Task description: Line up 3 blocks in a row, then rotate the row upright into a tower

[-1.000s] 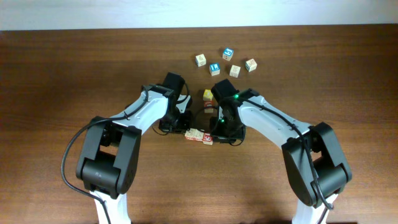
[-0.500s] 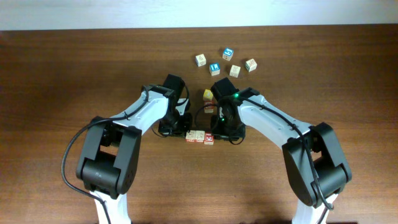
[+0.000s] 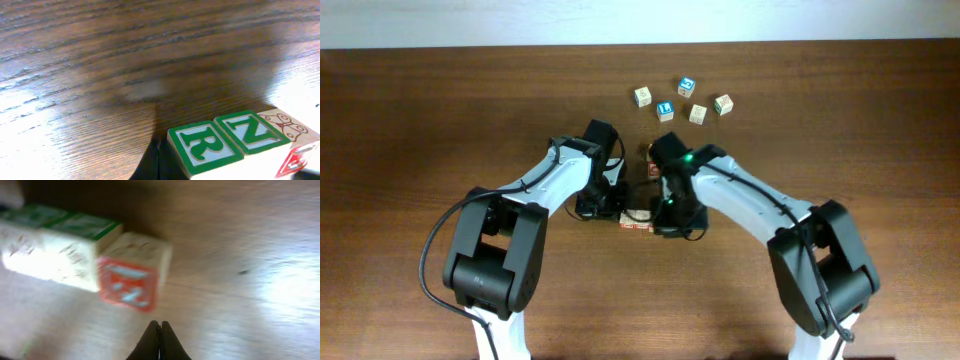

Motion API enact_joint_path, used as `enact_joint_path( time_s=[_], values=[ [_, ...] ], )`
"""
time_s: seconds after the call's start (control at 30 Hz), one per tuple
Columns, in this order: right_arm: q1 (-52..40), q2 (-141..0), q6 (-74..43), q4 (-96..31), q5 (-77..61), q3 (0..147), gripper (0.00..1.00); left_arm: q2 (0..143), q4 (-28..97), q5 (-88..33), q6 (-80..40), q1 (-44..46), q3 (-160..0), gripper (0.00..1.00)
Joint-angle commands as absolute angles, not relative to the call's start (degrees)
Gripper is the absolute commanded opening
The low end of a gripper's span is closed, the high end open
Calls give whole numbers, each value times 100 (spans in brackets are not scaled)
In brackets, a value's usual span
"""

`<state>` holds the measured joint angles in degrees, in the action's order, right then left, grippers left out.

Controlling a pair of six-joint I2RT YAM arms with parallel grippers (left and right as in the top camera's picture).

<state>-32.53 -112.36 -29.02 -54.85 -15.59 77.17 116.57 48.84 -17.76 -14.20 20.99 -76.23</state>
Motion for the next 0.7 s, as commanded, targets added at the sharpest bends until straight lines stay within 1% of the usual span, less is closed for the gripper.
enact_joint_path(
  time_s=[0.0,0.23,0.67],
  values=[
    [-3494,-11288,-3332,-5398,-1256,7780,4,11601,4890,-1859,-1457,2123,-7579,0],
    [-3498,-11292,-3603,-5011,-1151,7616,4,11601,4890,-1859,-1457,2123,-7579,0],
    [-3498,-11301,-3607,-4928,-1094,7603,4,11601,4888,-1859,-1457,2123,-7579,0]
  ],
)
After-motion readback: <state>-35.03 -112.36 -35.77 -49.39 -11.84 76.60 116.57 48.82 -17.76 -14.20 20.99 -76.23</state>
